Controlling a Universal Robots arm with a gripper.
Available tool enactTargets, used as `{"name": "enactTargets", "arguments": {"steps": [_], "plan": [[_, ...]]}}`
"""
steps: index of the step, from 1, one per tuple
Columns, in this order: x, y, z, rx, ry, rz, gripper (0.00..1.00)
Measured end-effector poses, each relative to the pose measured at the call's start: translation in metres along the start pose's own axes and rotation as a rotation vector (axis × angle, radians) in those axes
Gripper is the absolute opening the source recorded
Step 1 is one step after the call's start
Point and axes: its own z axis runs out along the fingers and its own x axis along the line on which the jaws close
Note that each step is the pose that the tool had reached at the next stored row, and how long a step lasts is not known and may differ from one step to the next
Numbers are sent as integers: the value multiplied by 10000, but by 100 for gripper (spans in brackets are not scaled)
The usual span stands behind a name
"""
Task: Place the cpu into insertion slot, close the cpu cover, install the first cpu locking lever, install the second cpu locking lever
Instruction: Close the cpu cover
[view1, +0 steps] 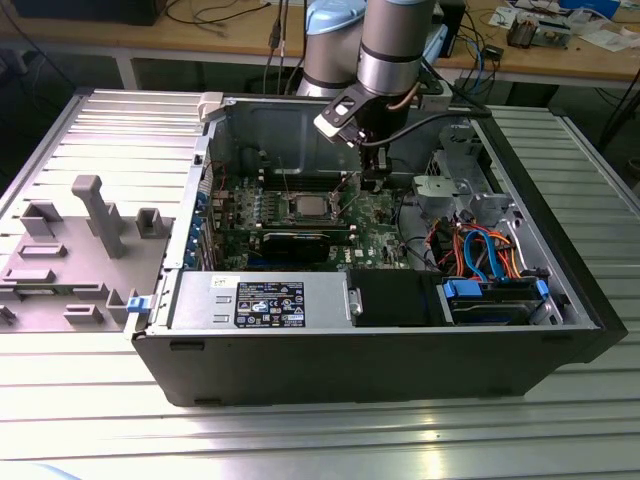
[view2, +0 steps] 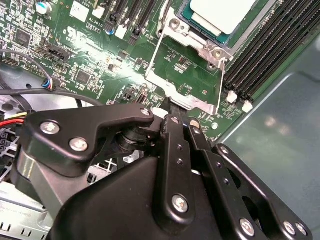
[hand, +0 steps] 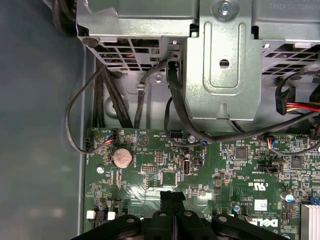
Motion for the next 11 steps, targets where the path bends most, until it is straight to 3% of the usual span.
{"name": "enactTargets", "arguments": {"steps": [11], "plan": [[1, -37, -1, 0, 1, -2, 11]]}}
